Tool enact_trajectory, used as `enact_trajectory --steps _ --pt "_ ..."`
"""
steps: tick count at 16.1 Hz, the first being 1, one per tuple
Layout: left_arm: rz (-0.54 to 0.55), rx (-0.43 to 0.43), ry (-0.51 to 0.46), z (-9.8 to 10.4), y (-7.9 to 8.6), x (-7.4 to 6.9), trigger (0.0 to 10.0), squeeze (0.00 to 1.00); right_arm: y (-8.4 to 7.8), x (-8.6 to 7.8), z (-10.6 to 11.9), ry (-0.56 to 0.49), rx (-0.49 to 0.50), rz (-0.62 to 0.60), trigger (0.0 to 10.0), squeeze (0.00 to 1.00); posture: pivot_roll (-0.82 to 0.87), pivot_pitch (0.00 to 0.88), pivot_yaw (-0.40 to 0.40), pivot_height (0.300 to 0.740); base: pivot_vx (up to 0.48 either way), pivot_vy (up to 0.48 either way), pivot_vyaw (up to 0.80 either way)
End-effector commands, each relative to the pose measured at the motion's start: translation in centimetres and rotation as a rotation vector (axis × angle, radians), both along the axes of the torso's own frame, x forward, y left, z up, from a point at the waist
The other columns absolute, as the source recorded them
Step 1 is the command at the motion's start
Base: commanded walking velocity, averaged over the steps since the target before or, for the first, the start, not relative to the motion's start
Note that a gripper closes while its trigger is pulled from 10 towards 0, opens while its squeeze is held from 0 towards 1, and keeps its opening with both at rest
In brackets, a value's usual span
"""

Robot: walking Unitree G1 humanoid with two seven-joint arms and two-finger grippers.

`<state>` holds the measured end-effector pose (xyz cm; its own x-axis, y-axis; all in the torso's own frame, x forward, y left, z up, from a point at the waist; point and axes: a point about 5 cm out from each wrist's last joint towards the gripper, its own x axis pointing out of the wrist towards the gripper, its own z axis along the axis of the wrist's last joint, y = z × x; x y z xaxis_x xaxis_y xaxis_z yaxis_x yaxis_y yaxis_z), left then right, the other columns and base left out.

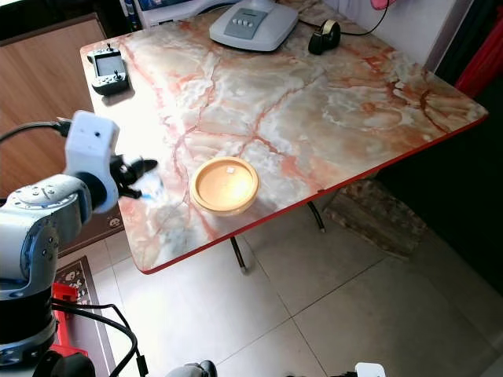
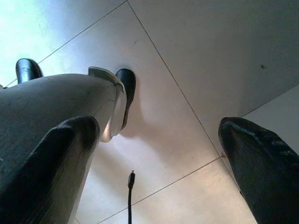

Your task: Restocking fridge

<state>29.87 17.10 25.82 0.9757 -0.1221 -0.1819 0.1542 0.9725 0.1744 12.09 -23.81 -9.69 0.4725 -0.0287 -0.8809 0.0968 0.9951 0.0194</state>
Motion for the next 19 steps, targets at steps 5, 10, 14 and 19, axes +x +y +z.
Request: enact_trajectory --steps 5,10,14,19 --pt "0.310 0.173 -0.104 0.2 5.0 0.2 0.0 0.00 0.1 -0.9 -0.3 0.032 0.009 -0.007 10.0 0.00 0.21 0.185 0.016 0.740 0.000 0.000 0.00" --pt "0.639 0.162 0.022 -6.7 11.6 -2.0 10.0 0.00 0.2 -1.1 -0.4 0.034 0.012 -0.007 10.0 0.00 0.21 0.188 0.021 0.740 0.000 0.000 0.00" --pt "0.622 0.172 0.190 -17.5 11.9 -5.2 10.0 0.00 0.2 -1.2 -0.4 0.035 0.010 -0.019 10.0 0.00 0.19 0.181 0.024 0.740 0.000 0.000 0.00" --pt "0.537 0.259 0.338 -24.7 11.0 -7.5 10.0 0.00 0.3 -1.2 -0.4 0.028 0.011 -0.034 10.0 0.00 0.16 0.160 0.032 0.740 0.000 0.000 0.00"
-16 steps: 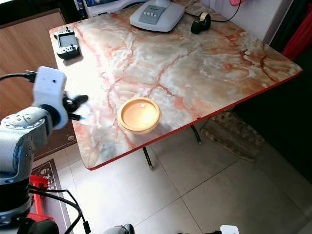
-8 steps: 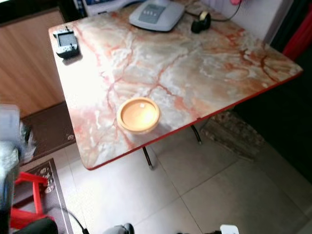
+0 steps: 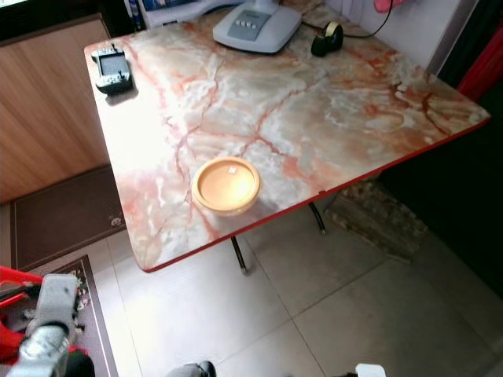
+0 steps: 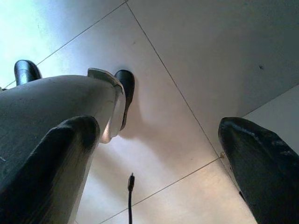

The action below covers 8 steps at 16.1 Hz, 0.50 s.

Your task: Restocking fridge

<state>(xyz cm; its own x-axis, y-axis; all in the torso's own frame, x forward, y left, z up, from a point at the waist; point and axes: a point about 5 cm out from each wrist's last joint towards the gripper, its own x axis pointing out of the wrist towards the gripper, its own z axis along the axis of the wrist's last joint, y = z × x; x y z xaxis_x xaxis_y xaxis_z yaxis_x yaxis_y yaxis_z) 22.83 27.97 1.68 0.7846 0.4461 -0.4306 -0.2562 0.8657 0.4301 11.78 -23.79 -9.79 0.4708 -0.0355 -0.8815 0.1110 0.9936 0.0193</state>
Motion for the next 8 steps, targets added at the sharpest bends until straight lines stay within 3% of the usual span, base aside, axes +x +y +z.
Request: enact_trajectory --steps 1,4,8 --pt "-0.024 -0.041 0.046 -2.1 -0.8 -0.7 10.0 0.00 0.3 -0.9 -0.3 0.019 0.013 -0.036 10.0 0.00 0.15 0.152 0.032 0.740 0.000 0.000 0.00" --pt "-0.100 -0.094 0.156 -5.3 -3.1 -1.0 10.0 0.00 0.4 -0.8 -0.3 0.011 0.016 -0.048 10.0 0.00 0.15 0.145 0.031 0.740 0.000 0.000 0.00" --pt "-0.111 -0.149 0.275 -7.4 -4.1 -2.4 10.0 0.00 0.4 -0.7 -0.3 0.003 0.019 -0.059 10.0 0.00 0.13 0.154 0.033 0.740 0.000 0.000 0.00"
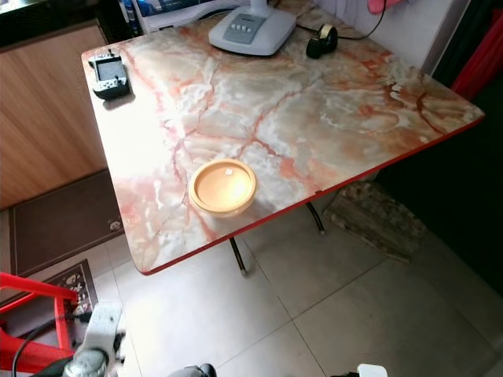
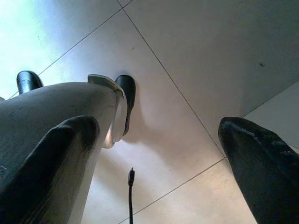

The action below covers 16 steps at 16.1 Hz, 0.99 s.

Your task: Restocking fridge

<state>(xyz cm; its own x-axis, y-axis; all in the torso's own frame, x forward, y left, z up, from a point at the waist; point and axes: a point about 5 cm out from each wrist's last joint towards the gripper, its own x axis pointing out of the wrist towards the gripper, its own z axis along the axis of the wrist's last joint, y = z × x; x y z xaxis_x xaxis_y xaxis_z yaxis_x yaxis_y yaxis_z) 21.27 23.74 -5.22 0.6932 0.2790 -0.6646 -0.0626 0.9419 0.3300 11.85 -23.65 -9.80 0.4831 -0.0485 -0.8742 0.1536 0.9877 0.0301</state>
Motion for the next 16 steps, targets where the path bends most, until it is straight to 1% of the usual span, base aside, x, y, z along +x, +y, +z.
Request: enact_trajectory --steps 1,3,4,8,16 --pt "0.017 -0.001 0.055 -0.9 0.2 -1.3 10.0 0.00 0.3 -0.8 -0.3 0.017 0.011 -0.018 10.0 0.00 0.14 0.158 0.031 0.740 0.000 0.000 0.00" --pt "0.037 -0.020 0.063 -1.4 0.2 -2.0 10.0 0.00 0.2 -0.9 -0.3 0.018 0.012 -0.019 10.0 0.00 0.14 0.171 0.028 0.740 0.000 0.000 0.00" --pt "0.039 -0.024 0.063 -1.5 0.2 -2.2 10.0 0.00 0.2 -1.0 -0.3 0.018 0.012 -0.020 10.0 0.00 0.14 0.173 0.027 0.740 0.000 0.000 0.00" --pt "0.060 -0.023 0.100 -2.1 0.3 -3.3 10.0 0.00 0.1 -1.0 -0.3 0.018 0.013 -0.018 10.0 0.00 0.13 0.183 0.025 0.740 0.000 0.000 0.00" --pt "0.076 -0.040 0.118 -2.4 0.1 -3.7 10.0 0.00 0.1 -1.0 -0.3 0.021 0.011 -0.013 10.0 0.00 0.13 0.179 0.024 0.740 -0.283 0.000 0.00"
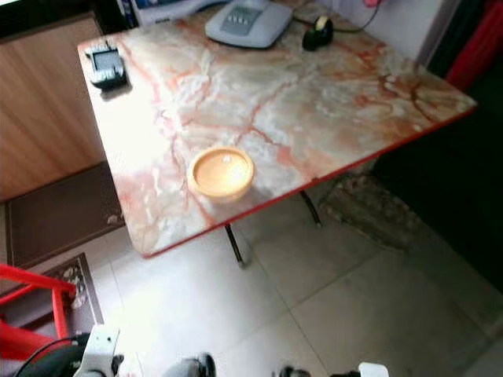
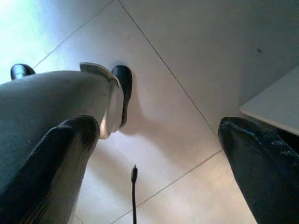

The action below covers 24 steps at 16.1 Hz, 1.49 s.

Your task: Restocking fridge

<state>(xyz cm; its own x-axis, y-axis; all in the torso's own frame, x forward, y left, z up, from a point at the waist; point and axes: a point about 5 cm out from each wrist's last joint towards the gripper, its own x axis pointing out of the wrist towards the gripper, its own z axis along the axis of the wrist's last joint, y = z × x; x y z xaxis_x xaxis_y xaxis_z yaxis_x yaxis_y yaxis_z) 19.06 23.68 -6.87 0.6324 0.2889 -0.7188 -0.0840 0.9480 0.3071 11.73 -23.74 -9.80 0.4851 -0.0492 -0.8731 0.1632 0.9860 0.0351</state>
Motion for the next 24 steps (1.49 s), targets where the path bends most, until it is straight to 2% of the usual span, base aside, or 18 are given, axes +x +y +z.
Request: enact_trajectory --steps 1,6,10,12,20,24 --pt "0.038 -0.011 0.052 -0.8 0.2 -1.7 10.0 0.00 0.1 -0.9 -0.3 0.024 0.007 -0.006 10.0 0.00 0.13 0.176 0.022 0.740 -0.304 0.000 0.00" --pt "0.042 -0.014 0.087 -1.3 0.3 -2.6 10.0 0.00 0.2 -1.1 -0.4 0.029 0.008 -0.006 10.0 0.00 0.13 0.161 0.025 0.740 -0.297 0.000 0.00" --pt "0.039 -0.007 0.107 -1.4 0.5 -3.0 10.0 0.00 0.4 -1.2 -0.4 0.026 0.012 -0.024 10.0 0.00 0.12 0.139 0.037 0.740 0.000 0.000 0.00" --pt "0.034 -0.036 0.108 -1.4 0.3 -2.9 10.0 0.00 0.4 -1.2 -0.5 0.029 0.013 -0.037 10.0 0.00 0.12 0.133 0.040 0.740 0.000 0.000 0.00" --pt "-0.001 -0.068 0.092 -1.3 -0.3 -2.2 10.0 0.00 0.5 -1.2 -0.5 0.046 0.014 -0.020 10.0 0.00 0.12 0.141 0.040 0.740 0.000 0.000 -0.75" --pt "-0.037 -0.013 0.127 -1.4 -0.1 -2.5 10.0 0.00 0.4 -1.2 -0.5 0.050 0.011 -0.011 10.0 0.00 0.12 0.152 0.039 0.740 0.000 -0.212 -0.80"
